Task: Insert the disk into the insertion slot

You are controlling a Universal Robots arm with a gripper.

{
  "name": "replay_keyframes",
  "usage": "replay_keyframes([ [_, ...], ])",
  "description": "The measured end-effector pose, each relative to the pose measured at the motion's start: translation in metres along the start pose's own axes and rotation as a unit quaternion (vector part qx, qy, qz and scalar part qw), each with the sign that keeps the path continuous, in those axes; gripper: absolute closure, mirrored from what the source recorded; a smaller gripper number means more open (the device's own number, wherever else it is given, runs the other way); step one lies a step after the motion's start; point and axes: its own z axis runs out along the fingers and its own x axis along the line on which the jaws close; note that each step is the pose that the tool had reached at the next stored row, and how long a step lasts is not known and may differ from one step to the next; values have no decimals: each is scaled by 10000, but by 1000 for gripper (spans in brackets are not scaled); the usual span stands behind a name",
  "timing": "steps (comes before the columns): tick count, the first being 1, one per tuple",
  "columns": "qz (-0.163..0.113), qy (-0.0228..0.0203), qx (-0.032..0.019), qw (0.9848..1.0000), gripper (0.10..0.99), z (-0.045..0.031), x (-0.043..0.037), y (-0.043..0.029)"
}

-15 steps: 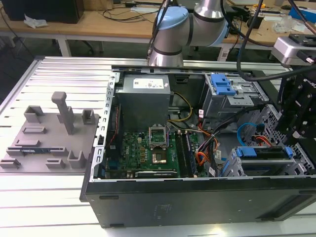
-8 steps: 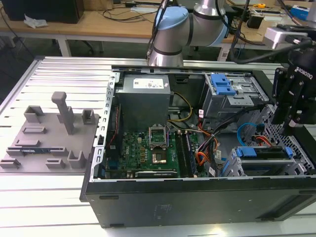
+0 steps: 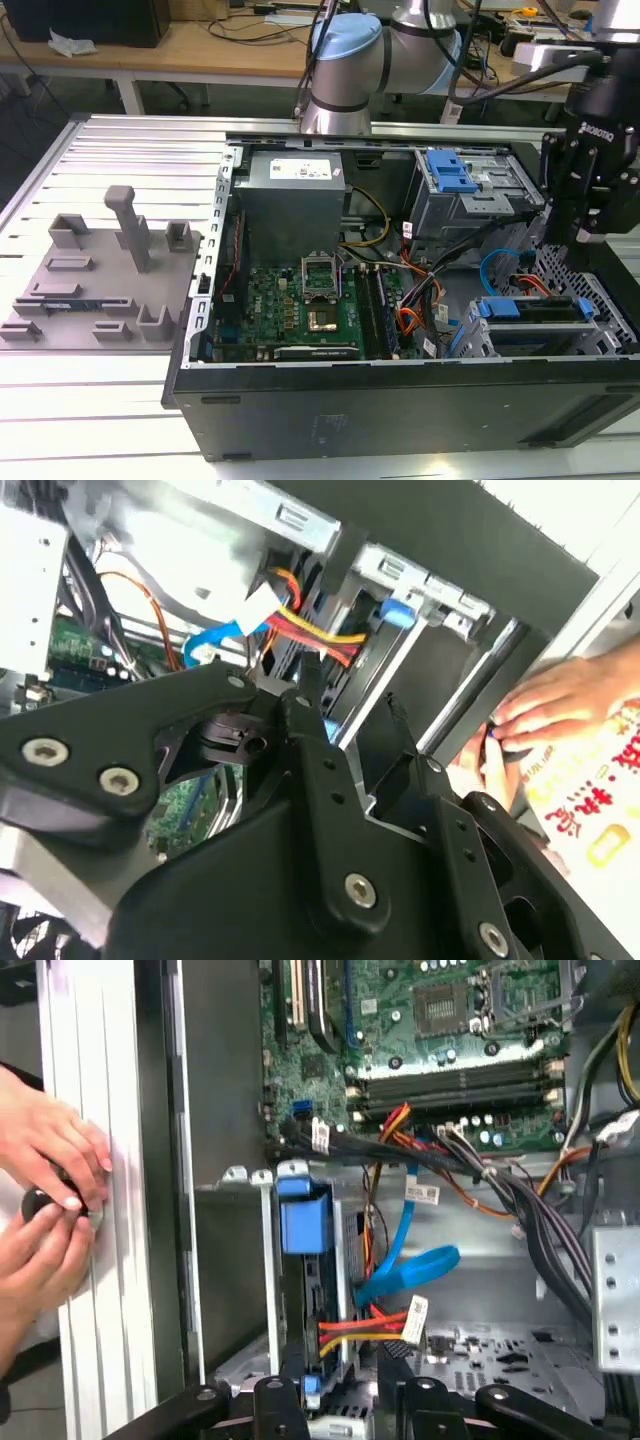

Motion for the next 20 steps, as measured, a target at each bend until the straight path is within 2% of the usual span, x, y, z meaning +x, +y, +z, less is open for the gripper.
replay_keyframes([
  [3,-54,41,19,10000,663,0,2,110],
  [5,-303,80,106,9995,663,3,0,115],
  [7,-504,100,175,9985,663,8,-2,116],
  [10,-743,130,257,9968,663,15,-10,135],
  [14,-761,174,261,9966,663,24,-44,328],
  [16,-755,182,259,9966,663,39,-53,332],
  [20,-694,260,201,9970,663,53,-82,309],
])
